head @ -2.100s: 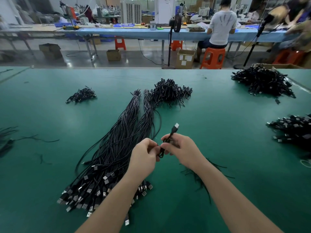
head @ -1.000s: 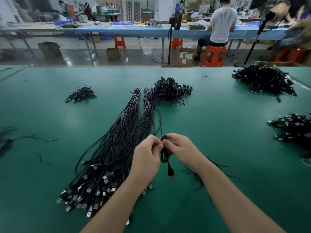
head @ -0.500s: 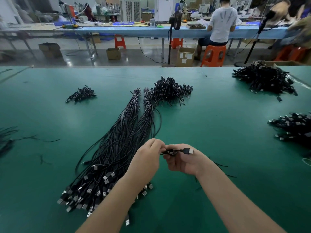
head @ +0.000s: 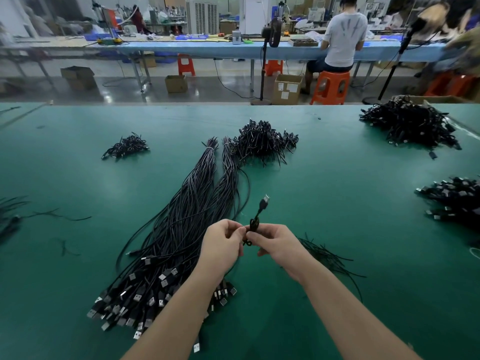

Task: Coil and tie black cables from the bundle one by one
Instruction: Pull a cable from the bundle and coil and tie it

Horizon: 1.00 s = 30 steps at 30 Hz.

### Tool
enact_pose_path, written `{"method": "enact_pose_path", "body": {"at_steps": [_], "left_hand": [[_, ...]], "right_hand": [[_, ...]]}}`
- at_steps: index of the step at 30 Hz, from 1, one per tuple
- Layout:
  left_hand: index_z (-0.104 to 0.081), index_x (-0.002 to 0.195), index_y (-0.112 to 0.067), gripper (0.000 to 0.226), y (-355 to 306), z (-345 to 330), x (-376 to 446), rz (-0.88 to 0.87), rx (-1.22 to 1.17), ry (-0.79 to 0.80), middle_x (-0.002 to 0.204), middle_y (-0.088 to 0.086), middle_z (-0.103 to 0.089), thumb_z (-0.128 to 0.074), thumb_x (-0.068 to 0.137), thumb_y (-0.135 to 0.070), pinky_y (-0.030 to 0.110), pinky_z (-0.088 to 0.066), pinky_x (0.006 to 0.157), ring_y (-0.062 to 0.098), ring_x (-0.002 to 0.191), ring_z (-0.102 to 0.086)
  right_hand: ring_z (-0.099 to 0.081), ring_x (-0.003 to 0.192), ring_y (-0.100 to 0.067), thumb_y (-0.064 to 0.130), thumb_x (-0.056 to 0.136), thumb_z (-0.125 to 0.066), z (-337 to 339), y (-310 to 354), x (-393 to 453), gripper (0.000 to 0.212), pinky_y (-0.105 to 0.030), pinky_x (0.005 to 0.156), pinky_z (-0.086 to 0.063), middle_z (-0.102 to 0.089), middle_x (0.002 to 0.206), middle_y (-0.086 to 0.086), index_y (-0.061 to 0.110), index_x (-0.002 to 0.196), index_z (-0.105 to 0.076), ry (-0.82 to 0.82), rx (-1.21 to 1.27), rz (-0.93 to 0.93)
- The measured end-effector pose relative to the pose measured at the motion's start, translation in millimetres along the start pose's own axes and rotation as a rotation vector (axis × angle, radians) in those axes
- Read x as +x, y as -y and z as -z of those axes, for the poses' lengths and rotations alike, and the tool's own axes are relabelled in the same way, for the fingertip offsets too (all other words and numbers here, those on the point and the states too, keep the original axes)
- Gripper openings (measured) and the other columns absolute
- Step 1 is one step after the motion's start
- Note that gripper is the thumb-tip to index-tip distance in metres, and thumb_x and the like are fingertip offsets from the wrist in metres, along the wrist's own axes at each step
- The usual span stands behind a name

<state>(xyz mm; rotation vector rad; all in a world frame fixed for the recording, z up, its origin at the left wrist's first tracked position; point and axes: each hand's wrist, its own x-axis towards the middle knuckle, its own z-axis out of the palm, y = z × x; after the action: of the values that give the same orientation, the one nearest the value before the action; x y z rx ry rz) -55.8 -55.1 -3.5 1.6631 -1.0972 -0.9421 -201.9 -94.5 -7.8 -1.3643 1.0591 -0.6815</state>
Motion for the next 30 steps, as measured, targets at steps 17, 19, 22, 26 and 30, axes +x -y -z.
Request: {"method": "enact_pose_path", "body": {"at_steps": [17,19,22,26,30], "left_hand": [[-0.062,0.12,-0.026,0.035,20,1,58,-0.299,0.538,0.037,0.118,-0.007,-0.063,-0.055,0.097,-0.051,0.029,-0.047,0.095,0.013,0.112,-0.056],[-0.046,0.145,-0.023,0.056,32,5,79,-0.384,0.948,-0.111,0.151,0.005,-0.043,-0.044,0.099,-0.057,0.045,-0.024,0.119,0.025,0.143,-0.032],[-0.01,0.16,-0.031,0.075,54,6,106,-0.267,1.241,-0.023,0.168,0.012,-0.001,-0.024,0.097,-0.07,0.06,0.007,0.12,0.034,0.154,0.007],[0.006,0.158,-0.039,0.079,78,-5,124,-0.072,1.225,0.109,0.168,0.008,0.014,-0.01,0.091,-0.078,0.063,0.012,0.118,0.033,0.153,0.017],[0.002,0.158,-0.04,0.079,95,-10,129,-0.102,1.223,0.037,0.169,0.007,0.006,-0.002,0.089,-0.078,0.061,0.012,0.118,0.03,0.154,0.01]], "right_hand": [[-0.058,0.069,-0.012,0.017,0.1,-0.059,22,-18,18,0.019,-0.026,0.071,-0.053,-0.077,0.09,-0.004,0.015,0.094,-0.077,-0.116,-0.072,-0.127],[-0.055,0.06,-0.009,0.017,0.099,-0.06,28,-20,26,0.019,-0.023,0.064,-0.052,-0.077,0.083,0.002,0.013,0.093,-0.077,-0.19,-0.124,-0.147],[-0.055,0.057,-0.008,0.016,0.096,-0.064,35,-21,40,0.015,-0.024,0.061,-0.056,-0.077,0.08,0.003,0.01,0.093,-0.078,-0.248,-0.14,-0.177],[-0.061,0.057,-0.015,0.021,0.091,-0.071,50,-22,63,0.012,-0.038,0.076,-0.062,-0.076,0.081,-0.011,0.013,0.088,-0.078,-0.283,-0.279,-0.213],[-0.067,0.05,-0.014,0.024,0.089,-0.071,80,-20,94,0.016,-0.032,0.071,-0.062,-0.07,0.061,0.002,0.021,0.074,-0.074,-0.367,-0.522,-0.244]]}}
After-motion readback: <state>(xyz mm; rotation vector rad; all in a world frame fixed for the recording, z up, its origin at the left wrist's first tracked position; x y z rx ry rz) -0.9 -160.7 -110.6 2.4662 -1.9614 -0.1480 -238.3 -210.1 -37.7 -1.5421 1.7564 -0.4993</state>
